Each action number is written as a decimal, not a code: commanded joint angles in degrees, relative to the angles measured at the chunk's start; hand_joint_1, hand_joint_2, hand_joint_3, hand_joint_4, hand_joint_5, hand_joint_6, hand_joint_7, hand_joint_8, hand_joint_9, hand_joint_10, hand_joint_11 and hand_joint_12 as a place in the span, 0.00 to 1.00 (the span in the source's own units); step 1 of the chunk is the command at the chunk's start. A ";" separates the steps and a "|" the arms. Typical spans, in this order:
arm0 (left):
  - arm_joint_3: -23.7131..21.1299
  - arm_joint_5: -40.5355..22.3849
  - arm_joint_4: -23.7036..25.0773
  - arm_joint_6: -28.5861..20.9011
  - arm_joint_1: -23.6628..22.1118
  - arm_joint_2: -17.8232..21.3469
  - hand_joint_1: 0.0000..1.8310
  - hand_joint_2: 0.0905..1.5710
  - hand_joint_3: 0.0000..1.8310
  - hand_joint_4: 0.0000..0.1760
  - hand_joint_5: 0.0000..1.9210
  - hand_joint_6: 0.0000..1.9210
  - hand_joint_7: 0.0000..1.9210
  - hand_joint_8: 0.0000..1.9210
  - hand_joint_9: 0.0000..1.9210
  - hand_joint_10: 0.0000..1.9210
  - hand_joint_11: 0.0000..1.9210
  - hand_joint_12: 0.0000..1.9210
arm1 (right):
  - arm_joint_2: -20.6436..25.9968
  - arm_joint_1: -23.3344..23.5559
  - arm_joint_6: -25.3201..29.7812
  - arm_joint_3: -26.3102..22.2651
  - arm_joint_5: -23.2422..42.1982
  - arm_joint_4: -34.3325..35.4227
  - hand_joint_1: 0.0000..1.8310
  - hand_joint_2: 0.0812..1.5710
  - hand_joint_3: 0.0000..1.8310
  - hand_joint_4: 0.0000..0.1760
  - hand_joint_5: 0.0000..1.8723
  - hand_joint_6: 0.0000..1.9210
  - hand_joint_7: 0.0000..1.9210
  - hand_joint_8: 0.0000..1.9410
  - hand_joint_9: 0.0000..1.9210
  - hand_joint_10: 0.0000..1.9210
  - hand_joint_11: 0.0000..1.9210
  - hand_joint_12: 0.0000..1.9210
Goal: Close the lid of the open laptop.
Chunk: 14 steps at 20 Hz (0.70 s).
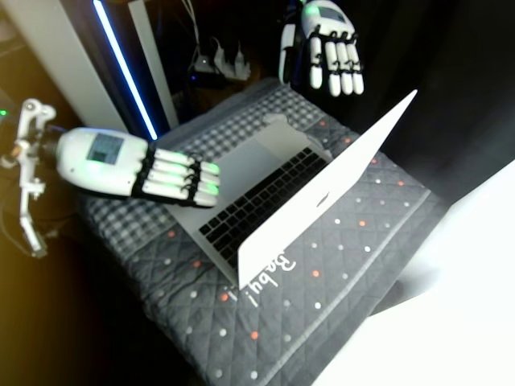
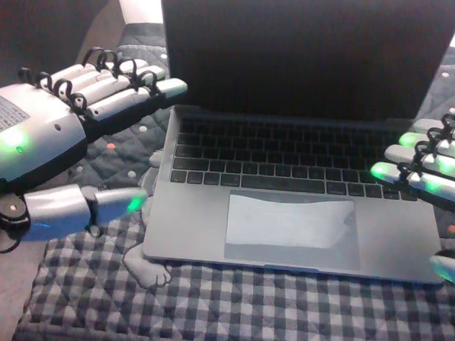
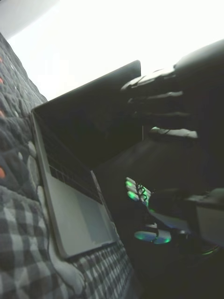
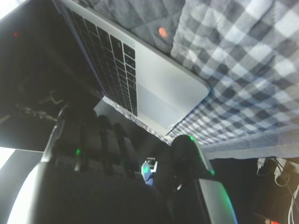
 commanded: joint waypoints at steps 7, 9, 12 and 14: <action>-1.00 -4.48 2.60 -1.62 0.82 -0.96 0.18 0.89 0.00 0.22 0.10 0.01 0.12 0.02 0.08 0.04 0.00 0.55 | 0.86 0.46 -0.19 0.08 6.80 1.09 0.06 0.89 0.01 0.27 0.00 0.00 0.00 0.00 0.00 0.00 0.00 0.00; -0.90 -2.40 4.17 -3.30 1.50 -2.06 0.19 0.93 0.00 0.00 0.12 0.01 0.13 0.01 0.07 0.05 0.00 0.53 | 0.91 0.47 -0.19 0.13 7.25 1.22 0.08 0.87 0.00 0.44 0.00 0.00 0.00 0.00 0.00 0.00 0.00 0.00; -0.16 1.58 6.66 -6.39 1.87 -4.34 0.15 0.93 0.00 0.10 0.16 0.02 0.15 0.01 0.09 0.05 0.00 0.56 | 1.05 0.47 -0.19 0.14 7.54 1.23 0.09 0.88 0.00 0.40 0.00 0.00 0.00 0.00 0.00 0.00 0.00 0.00; 0.15 3.31 7.02 -6.96 2.47 -5.74 0.15 0.94 0.00 0.00 0.14 0.01 0.14 0.01 0.06 0.05 0.00 0.40 | 1.06 0.48 -0.19 0.16 7.86 1.25 0.10 0.89 0.00 0.42 0.00 0.00 0.00 0.00 0.00 0.00 0.00 0.00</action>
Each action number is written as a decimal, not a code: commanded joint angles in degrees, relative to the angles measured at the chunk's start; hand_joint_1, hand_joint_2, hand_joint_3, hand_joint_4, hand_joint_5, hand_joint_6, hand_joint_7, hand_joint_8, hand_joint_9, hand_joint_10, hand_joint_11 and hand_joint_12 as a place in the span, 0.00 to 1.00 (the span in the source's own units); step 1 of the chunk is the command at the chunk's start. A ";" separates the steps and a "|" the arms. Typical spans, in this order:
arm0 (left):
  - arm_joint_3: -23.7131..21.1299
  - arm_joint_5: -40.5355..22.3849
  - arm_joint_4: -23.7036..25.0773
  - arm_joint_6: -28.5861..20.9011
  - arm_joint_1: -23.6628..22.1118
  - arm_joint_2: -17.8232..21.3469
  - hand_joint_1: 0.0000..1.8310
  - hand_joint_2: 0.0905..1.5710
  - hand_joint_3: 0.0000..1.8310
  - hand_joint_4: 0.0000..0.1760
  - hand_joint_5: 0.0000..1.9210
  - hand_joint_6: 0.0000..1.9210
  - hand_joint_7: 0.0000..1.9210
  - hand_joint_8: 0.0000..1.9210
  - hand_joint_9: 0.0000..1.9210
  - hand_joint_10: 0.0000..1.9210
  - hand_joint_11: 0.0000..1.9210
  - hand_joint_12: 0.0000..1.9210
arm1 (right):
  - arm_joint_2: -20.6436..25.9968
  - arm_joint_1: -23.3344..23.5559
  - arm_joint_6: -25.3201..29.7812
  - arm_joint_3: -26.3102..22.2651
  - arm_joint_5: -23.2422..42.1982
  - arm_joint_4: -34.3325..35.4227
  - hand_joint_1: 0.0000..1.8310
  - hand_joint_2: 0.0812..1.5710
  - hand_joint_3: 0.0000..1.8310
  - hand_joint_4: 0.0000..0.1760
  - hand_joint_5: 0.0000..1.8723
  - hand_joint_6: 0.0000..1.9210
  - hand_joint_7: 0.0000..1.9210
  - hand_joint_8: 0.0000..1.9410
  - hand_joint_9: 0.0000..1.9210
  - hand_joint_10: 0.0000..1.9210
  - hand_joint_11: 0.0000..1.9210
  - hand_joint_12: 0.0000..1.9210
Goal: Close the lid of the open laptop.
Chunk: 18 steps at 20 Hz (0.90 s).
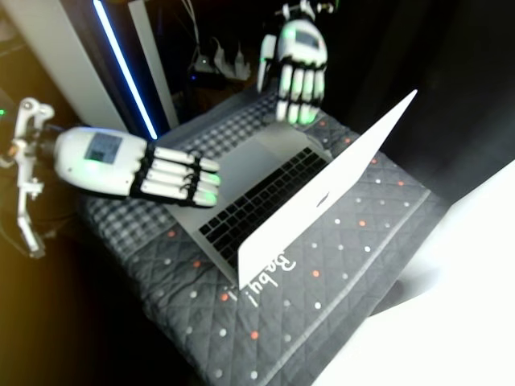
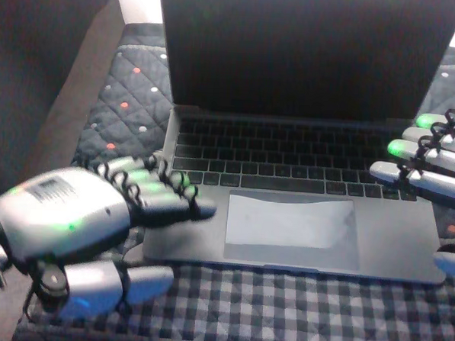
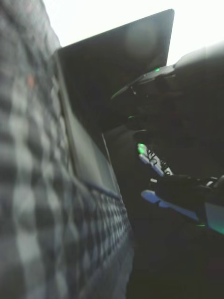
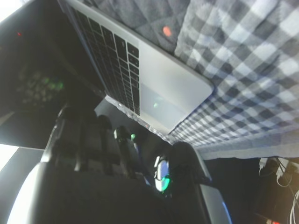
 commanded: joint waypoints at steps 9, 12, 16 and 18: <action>1.47 -3.30 0.01 -2.83 1.31 -2.61 0.13 0.93 0.00 0.03 0.16 0.06 0.18 0.01 0.03 0.26 0.00 0.44 | 0.72 0.48 -0.16 0.66 9.27 1.00 0.09 0.88 0.00 0.26 0.00 0.00 0.00 0.00 0.00 0.00 0.00 0.00; 1.55 -3.03 0.01 -2.92 1.29 -2.86 0.15 0.91 0.00 0.03 0.16 0.06 0.17 0.00 0.02 0.27 0.00 0.41 | 0.53 0.72 -0.16 1.34 11.78 1.31 0.09 0.86 0.00 0.31 0.00 0.00 0.00 0.00 0.00 0.00 0.00 0.00; 1.76 -3.24 -0.47 -3.17 1.75 -2.99 0.12 0.92 0.00 0.05 0.16 0.06 0.17 0.00 0.02 0.23 0.00 0.35 | -2.03 6.33 -0.16 3.65 13.14 1.50 0.23 0.86 0.00 0.40 0.00 0.00 0.00 0.00 0.00 0.00 0.00 0.00; 1.78 -3.07 -0.47 -3.18 1.75 -3.03 0.13 0.92 0.00 0.02 0.16 0.06 0.18 0.00 0.04 0.22 0.00 0.37 | -3.92 9.93 -0.15 5.29 12.99 1.41 0.27 0.85 0.00 0.17 0.00 0.00 0.00 0.00 0.00 0.00 0.00 0.00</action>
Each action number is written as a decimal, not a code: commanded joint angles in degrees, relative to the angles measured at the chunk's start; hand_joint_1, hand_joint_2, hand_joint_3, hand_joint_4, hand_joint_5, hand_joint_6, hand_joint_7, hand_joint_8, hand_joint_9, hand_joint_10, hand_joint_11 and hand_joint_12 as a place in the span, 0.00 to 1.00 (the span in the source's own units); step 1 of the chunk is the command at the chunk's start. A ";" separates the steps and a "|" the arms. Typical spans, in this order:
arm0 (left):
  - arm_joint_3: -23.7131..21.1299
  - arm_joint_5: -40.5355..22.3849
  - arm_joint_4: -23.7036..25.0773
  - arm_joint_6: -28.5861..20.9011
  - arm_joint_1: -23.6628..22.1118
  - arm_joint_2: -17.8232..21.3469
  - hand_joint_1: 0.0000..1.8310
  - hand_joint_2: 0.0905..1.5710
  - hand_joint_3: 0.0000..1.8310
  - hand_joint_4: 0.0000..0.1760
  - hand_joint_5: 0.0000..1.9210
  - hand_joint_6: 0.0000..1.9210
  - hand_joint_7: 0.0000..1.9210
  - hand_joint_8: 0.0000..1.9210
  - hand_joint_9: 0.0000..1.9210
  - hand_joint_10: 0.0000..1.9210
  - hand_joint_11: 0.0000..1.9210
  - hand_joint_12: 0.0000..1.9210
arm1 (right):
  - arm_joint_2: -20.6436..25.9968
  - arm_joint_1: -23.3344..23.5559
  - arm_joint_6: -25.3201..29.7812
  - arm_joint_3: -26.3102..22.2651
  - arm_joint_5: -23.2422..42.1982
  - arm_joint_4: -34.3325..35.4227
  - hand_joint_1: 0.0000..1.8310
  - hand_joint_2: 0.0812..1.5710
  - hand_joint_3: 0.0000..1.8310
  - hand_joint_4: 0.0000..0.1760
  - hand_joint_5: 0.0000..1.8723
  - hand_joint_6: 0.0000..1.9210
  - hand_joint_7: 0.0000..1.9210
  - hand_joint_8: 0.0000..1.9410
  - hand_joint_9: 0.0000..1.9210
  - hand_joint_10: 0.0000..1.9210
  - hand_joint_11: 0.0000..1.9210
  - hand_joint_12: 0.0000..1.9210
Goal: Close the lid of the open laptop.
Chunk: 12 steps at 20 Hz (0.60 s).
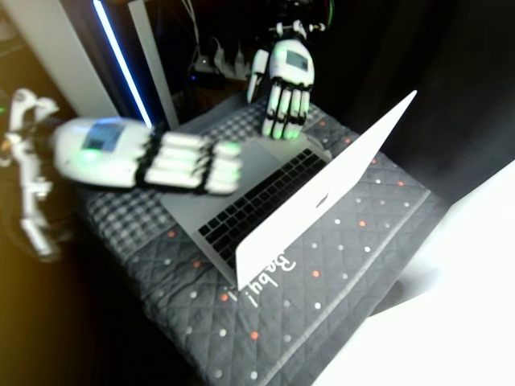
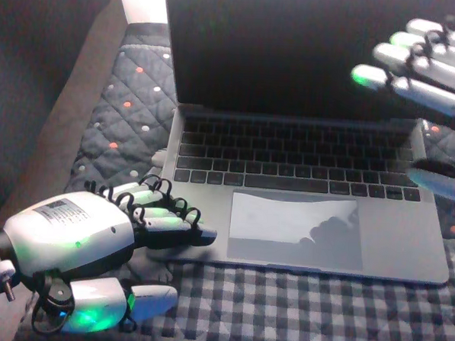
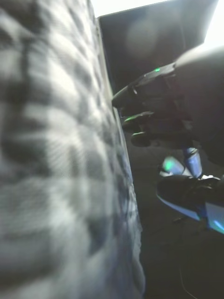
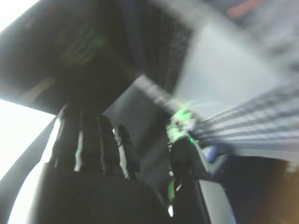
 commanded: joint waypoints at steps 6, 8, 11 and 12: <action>0.50 -3.38 -0.43 -0.42 0.00 -0.98 0.11 0.93 0.00 0.09 0.16 0.05 0.16 0.00 0.05 0.15 0.00 0.32 | -2.38 13.65 -8.94 1.53 -0.03 0.81 0.15 0.85 0.00 0.82 0.00 0.00 0.00 0.00 0.00 0.00 0.00 0.00; 0.72 -3.36 -0.39 -0.65 0.00 -1.47 0.07 0.94 0.00 0.19 0.14 0.05 0.14 0.00 0.03 0.13 0.00 0.27 | -2.92 16.51 -9.75 2.23 -0.64 0.91 0.10 0.85 0.00 0.49 0.00 0.00 0.00 0.00 0.00 0.00 0.00 0.00; 2.00 -2.60 0.16 -1.95 -0.03 -3.01 0.08 0.94 0.00 0.10 0.15 0.05 0.14 0.00 0.04 0.12 0.00 0.27 | -3.16 17.63 -21.29 1.41 -0.63 7.12 0.12 0.83 0.00 0.07 0.00 0.00 0.00 0.00 0.00 0.00 0.00 0.00; 2.31 -2.32 0.32 -2.26 -0.12 -3.45 0.08 0.94 0.00 0.10 0.15 0.05 0.14 0.00 0.04 0.12 0.00 0.27 | -3.14 17.82 -25.49 0.94 -0.59 9.69 0.08 0.82 0.00 0.16 0.00 0.00 0.00 0.00 0.00 0.00 0.00 0.00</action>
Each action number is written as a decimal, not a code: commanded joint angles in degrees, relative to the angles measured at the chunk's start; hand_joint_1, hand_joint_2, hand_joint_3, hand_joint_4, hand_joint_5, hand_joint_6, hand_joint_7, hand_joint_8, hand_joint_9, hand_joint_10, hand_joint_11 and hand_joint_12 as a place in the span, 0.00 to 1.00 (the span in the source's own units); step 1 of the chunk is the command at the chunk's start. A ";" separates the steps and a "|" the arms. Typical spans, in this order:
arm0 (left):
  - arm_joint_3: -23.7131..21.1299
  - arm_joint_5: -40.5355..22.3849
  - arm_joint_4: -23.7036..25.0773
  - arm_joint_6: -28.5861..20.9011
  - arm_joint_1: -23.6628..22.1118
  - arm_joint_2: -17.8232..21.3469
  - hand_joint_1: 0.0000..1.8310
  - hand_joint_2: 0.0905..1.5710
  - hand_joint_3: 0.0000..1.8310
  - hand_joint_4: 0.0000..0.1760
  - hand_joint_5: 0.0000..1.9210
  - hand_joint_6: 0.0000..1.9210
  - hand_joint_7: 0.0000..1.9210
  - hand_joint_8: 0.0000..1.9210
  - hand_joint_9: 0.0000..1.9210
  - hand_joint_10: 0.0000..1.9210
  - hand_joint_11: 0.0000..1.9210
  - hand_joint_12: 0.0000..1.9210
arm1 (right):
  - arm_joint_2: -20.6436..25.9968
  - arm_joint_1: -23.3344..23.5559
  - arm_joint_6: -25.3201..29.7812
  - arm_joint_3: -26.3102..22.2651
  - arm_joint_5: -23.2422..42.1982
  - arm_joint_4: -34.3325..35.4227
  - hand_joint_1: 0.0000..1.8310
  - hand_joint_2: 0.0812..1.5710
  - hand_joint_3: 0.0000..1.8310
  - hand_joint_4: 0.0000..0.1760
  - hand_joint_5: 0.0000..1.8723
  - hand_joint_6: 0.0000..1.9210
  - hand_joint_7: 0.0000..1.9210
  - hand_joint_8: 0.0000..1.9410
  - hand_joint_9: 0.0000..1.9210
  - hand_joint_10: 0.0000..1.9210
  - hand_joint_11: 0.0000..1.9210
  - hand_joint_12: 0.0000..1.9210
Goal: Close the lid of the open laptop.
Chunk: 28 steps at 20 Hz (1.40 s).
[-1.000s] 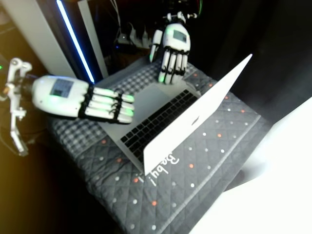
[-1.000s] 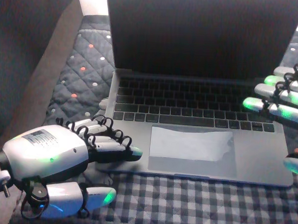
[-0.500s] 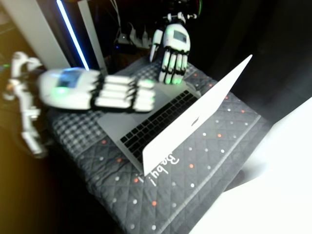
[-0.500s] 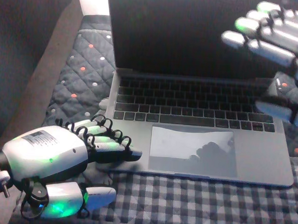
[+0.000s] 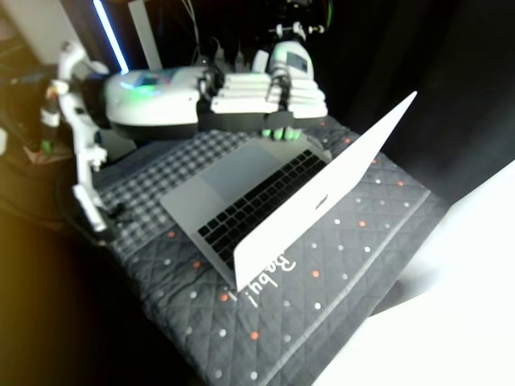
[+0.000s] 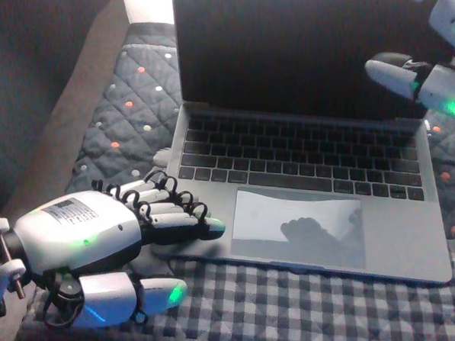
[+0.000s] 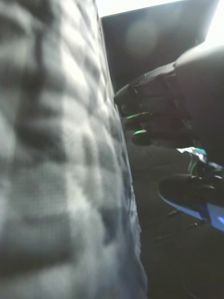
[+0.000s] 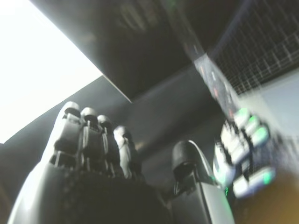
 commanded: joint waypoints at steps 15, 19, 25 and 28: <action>-0.25 -2.79 -0.37 -2.18 0.70 -1.30 0.17 0.92 0.00 0.00 0.16 0.03 0.15 0.01 0.07 0.12 0.00 0.30 | -4.64 9.48 -12.33 6.75 -6.22 15.06 0.32 0.90 0.00 0.00 0.00 0.00 0.00 0.00 0.00 0.00 0.00 0.00; -0.27 -2.80 -0.50 -2.25 0.88 -1.30 0.13 0.92 0.00 0.13 0.16 0.03 0.15 0.00 0.06 0.11 0.00 0.29 | -5.54 9.48 -12.34 7.74 -9.26 16.22 0.31 0.83 0.00 0.00 0.00 0.00 0.02 0.00 0.02 0.01 0.00 0.00; -0.35 -3.35 -2.04 -2.26 1.67 -1.04 0.12 0.92 0.00 0.16 0.17 0.03 0.16 0.00 0.07 0.08 0.00 0.24 | -1.91 9.39 9.47 4.99 -9.28 -2.73 0.36 0.77 0.00 0.00 0.00 0.79 0.00 0.79 0.03 0.93 0.12 1.00; -0.73 -4.58 -3.22 -2.23 2.46 -0.26 0.12 0.92 0.00 0.19 0.16 0.02 0.13 0.00 0.04 0.07 0.00 0.20 | -0.59 7.71 23.56 4.95 -8.25 -13.19 0.32 0.75 0.00 0.00 0.00 0.73 0.00 0.67 0.00 0.87 0.03 1.00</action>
